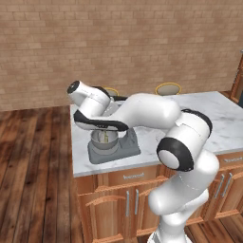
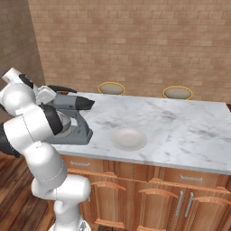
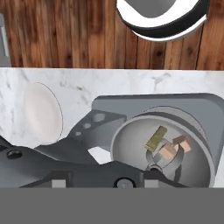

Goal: Add butter and sugar cubes to the stand mixer bowl and then turn on the stand mixer to begin making frosting.

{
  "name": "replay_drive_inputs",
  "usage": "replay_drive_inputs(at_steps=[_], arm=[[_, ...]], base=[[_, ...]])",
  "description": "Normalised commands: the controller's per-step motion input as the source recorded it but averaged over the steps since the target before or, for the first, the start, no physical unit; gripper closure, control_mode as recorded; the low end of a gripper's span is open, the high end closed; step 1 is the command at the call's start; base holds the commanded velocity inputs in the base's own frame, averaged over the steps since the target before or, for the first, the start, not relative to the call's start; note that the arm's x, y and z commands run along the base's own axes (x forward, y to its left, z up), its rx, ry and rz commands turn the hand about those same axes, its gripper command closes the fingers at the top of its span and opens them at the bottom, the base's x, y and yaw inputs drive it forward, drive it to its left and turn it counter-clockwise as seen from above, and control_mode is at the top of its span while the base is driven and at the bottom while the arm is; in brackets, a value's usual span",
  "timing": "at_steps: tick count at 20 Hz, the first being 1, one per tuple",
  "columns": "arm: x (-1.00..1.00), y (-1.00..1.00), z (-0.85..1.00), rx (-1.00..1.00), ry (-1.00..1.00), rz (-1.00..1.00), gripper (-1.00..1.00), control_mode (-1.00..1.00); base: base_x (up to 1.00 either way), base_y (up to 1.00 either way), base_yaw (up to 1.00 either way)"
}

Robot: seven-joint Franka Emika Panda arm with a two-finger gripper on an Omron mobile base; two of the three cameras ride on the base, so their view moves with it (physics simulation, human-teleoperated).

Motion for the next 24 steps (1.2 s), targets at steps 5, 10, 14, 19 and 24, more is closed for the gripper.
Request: replay_drive_inputs(at_steps=[5, 10, 14, 19, 24], arm=[[0.30, -0.30, 0.00, 0.11, 0.00, 0.09, 1.00, -1.00], [0.32, -0.37, 0.00, 0.08, 0.02, 0.07, 1.00, -1.00], [0.27, -0.45, 0.00, 0.08, 0.01, 0.08, 1.00, -1.00], [0.26, -0.45, 0.00, 0.07, 0.03, 0.07, 1.00, -1.00], [0.30, -0.43, 0.00, 0.06, 0.05, 0.06, 1.00, -1.00]], base=[[0.00, 0.00, 0.00], [0.00, 0.00, 0.00], [0.00, 0.00, 0.00], [0.00, 0.00, 0.00], [0.00, 0.00, 0.00]])
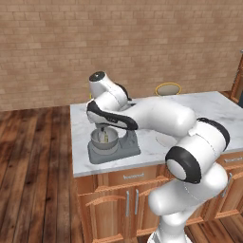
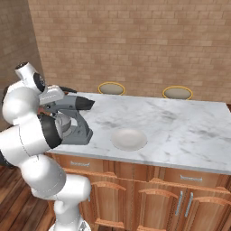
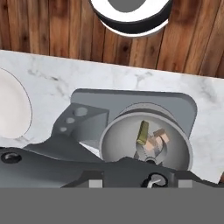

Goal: Add butter and sugar cubes to the stand mixer bowl and then turn on the stand mixer to begin making frosting.

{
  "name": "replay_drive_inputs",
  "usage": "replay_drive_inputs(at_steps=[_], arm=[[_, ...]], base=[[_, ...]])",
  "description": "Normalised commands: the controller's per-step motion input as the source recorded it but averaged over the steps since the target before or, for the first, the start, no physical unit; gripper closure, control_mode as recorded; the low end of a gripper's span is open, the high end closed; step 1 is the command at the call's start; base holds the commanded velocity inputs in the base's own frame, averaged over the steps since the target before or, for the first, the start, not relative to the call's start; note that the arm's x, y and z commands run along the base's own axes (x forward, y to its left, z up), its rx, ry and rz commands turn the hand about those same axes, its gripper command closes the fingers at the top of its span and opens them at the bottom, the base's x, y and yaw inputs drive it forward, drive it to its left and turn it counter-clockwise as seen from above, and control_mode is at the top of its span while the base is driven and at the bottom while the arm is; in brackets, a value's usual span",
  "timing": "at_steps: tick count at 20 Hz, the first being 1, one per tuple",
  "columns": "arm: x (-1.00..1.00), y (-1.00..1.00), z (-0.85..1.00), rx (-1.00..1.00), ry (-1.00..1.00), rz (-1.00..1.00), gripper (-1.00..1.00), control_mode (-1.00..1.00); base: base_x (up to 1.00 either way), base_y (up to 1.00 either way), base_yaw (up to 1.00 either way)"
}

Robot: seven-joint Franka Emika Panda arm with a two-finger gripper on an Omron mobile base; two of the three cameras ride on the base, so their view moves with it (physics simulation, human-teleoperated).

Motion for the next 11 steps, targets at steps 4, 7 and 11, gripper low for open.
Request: replay_drive_inputs(at_steps=[4, 7, 11], arm=[[0.28, -0.46, 0.00, 0.07, 0.06, 0.07, 1.00, -1.00], [0.24, -0.53, 0.00, 0.07, 0.05, 0.08, 1.00, -1.00], [0.18, -0.49, 0.00, 0.06, 0.04, 0.08, 1.00, -1.00]], base=[[0.00, 0.00, 0.00], [0.00, 0.00, 0.00], [0.00, 0.00, 0.00]])
